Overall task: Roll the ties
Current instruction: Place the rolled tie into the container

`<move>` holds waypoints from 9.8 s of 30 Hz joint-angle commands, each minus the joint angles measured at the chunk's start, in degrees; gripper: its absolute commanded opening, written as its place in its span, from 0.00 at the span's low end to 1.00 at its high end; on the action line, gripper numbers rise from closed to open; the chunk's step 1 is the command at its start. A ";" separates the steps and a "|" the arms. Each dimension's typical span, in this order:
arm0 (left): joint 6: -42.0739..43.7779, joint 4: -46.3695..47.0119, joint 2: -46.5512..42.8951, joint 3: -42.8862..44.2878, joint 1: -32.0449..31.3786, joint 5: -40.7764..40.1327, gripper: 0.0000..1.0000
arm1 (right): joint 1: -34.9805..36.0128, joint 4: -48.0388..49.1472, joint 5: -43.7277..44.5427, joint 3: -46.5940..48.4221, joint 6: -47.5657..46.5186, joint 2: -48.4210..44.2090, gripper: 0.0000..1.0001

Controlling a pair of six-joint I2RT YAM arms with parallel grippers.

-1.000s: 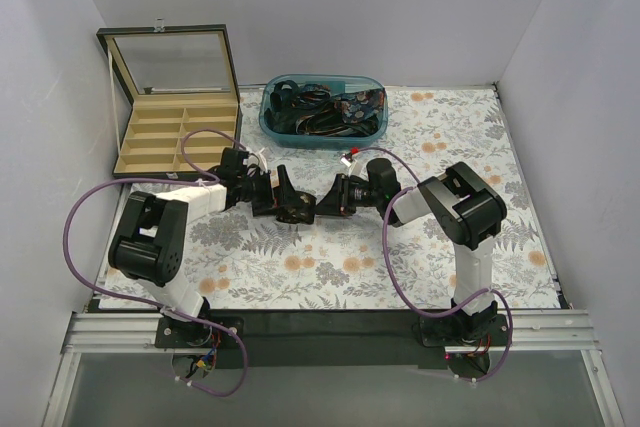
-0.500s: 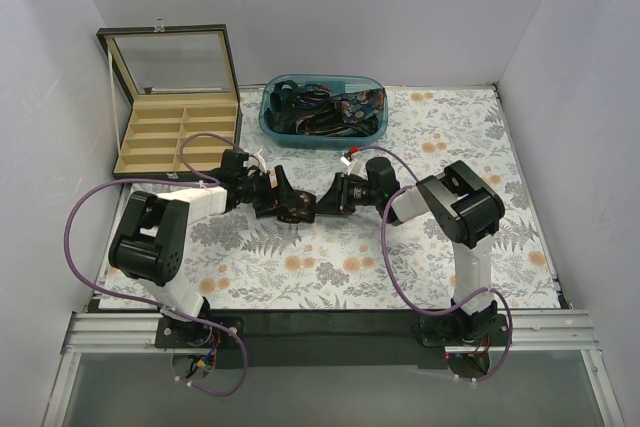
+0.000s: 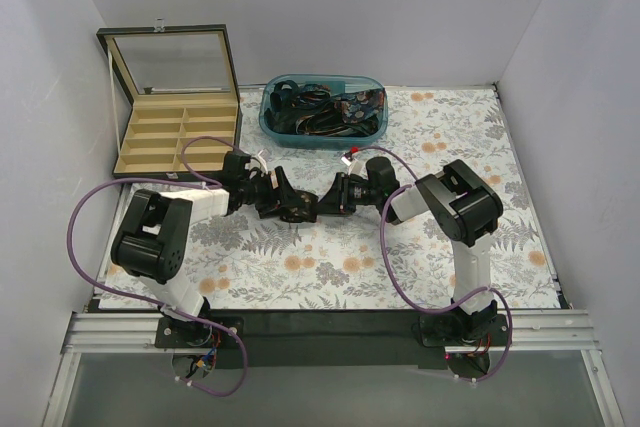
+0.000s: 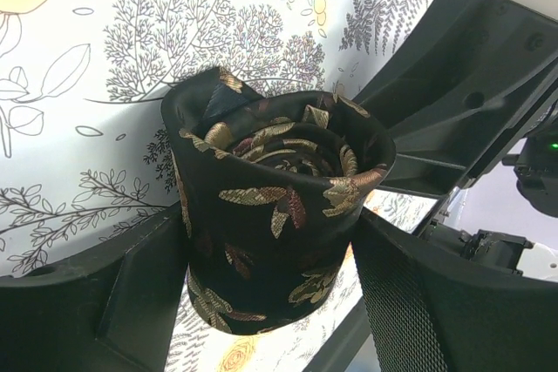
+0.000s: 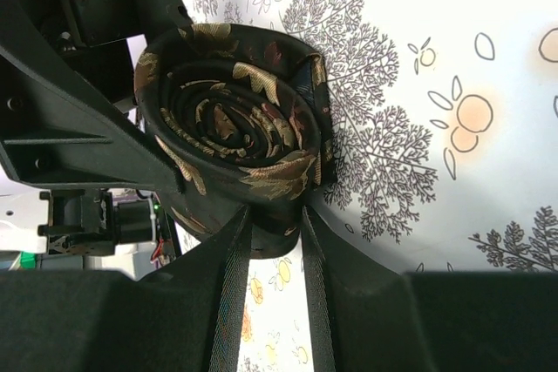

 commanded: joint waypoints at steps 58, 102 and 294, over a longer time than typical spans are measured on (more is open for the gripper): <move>-10.72 -32.98 -4.89 31.75 28.19 -28.58 0.00 | -10.17 -66.08 22.23 1.61 -38.20 -35.01 0.97; -10.02 -41.94 12.07 47.57 39.80 -43.43 0.00 | -11.66 -66.25 22.14 -0.68 -41.98 -34.13 0.96; -13.71 -43.18 18.05 50.38 41.82 -45.46 0.40 | -13.68 -63.70 15.37 -2.61 -42.77 -31.76 0.94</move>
